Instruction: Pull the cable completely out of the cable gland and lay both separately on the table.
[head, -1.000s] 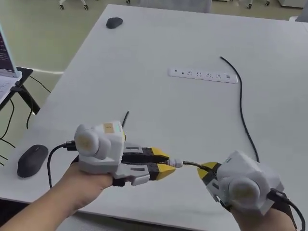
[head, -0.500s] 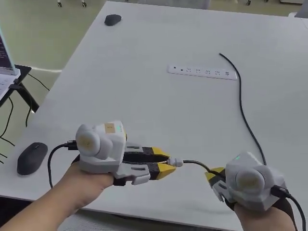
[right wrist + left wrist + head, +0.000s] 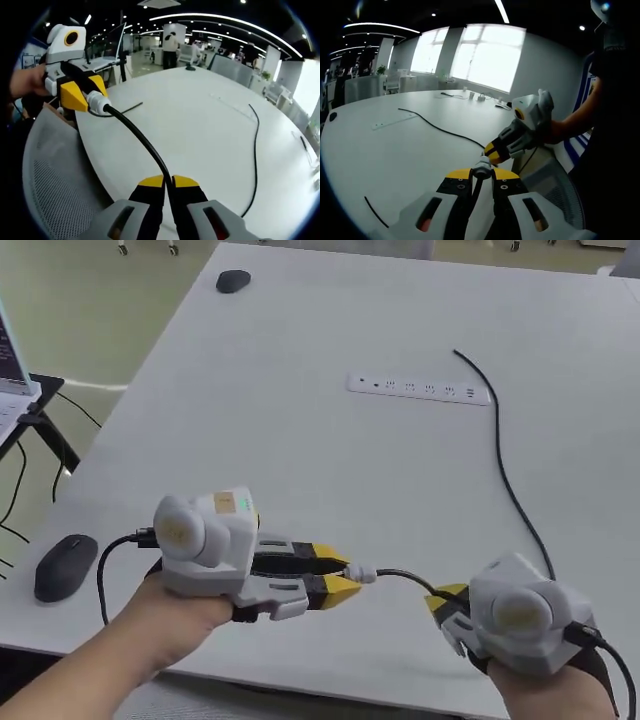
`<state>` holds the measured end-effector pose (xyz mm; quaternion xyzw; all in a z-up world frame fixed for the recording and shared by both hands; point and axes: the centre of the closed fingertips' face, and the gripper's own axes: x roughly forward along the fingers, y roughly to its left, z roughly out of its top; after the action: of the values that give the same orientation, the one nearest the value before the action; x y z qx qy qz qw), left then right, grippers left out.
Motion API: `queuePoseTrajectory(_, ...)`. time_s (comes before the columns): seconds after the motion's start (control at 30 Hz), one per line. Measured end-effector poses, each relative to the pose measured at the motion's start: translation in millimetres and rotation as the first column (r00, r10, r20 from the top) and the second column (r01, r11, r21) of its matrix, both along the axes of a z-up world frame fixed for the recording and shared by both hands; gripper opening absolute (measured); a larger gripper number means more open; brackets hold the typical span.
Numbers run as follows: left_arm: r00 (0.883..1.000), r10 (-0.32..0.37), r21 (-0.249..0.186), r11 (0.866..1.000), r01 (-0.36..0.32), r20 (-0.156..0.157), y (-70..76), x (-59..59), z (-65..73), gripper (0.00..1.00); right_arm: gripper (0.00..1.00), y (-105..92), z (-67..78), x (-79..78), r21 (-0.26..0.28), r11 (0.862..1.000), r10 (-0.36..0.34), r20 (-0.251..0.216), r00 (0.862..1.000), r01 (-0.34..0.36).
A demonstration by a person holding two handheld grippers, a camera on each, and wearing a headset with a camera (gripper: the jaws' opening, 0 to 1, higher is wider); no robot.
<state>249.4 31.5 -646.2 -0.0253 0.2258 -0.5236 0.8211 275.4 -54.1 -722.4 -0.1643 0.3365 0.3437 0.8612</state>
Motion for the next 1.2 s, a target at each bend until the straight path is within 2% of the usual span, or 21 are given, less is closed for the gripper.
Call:
queuePoseTrajectory(0.2, 1.000, 0.002, 0.004, 1.000, -0.002, -0.004, 0.6, 0.1, 0.1, 0.15, 0.00, -0.5, 3.1, 0.0, -0.034, 0.999, 0.043, 0.048, 0.998, -0.041)
queuePoseTrajectory(0.23, 1.000, 0.005, -0.004, 1.000, -0.005, -0.012, 0.8, 0.0, 0.9, 0.15, 0.00, 0.3, 4.0, -0.8, -0.039, 0.998, 0.060, 0.057, 0.997, -0.058)
queuePoseTrajectory(0.5, 1.000, 0.009, -0.001, 1.000, -0.009, -0.015, 4.2, 0.6, -0.5, 0.15, 0.02, 0.2, 8.9, -0.6, -0.018, 0.998, 0.056, 0.059, 0.997, -0.055)
queuePoseTrajectory(0.6, 1.000, 0.012, -0.002, 1.000, -0.012, -0.009, 4.5, 1.2, 0.7, 0.15, 0.02, 2.4, 12.4, -2.6, -0.027, 0.996, 0.090, 0.065, 0.994, -0.089)
queuePoseTrajectory(0.67, 1.000, 0.012, 0.001, 1.000, -0.012, -0.007, 5.5, 1.6, 0.5, 0.15, 0.06, 4.9, 15.2, -5.4, -0.033, 0.993, 0.117, 0.062, 0.991, -0.115)
queuePoseTrajectory(0.7, 1.000, 0.012, 0.001, 1.000, -0.012, -0.008, 5.7, 1.4, 0.6, 0.15, 0.08, 6.6, 20.1, -5.4, -0.044, 0.990, 0.137, 0.087, 0.987, -0.134)
queuePoseTrajectory(0.77, 1.000, 0.012, 0.002, 1.000, -0.012, -0.011, 6.2, 0.8, 0.0, 0.15, 0.11, 10.8, 24.9, -9.2, -0.039, 0.987, 0.160, 0.087, 0.983, -0.157)
queuePoseTrajectory(0.83, 1.000, 0.009, 0.008, 1.000, -0.009, -0.011, 6.3, 0.0, -0.9, 0.15, 0.12, 15.2, 32.6, -11.0, -0.046, 0.982, 0.188, 0.110, 0.976, -0.184)
queuePoseTrajectory(0.93, 1.000, 0.007, 0.011, 1.000, -0.007, -0.010, 5.8, -0.9, -1.5, 0.15, 0.18, 23.5, 41.7, -15.4, -0.051, 0.975, 0.219, 0.120, 0.968, -0.214)
queuePoseTrajectory(1.1, 1.000, -0.001, 0.014, 1.000, 0.001, -0.017, 4.2, -3.4, -2.1, 0.15, 0.19, 41.5, 55.2, -18.7, -0.076, 0.959, 0.283, 0.166, 0.945, -0.274)
queuePoseTrajectory(1.2, 1.000, -0.002, 0.016, 1.000, 0.002, -0.018, 4.5, -3.9, -2.1, 0.15, 0.19, 50.0, 59.3, -20.4, -0.080, 0.953, 0.303, 0.177, 0.936, -0.294)
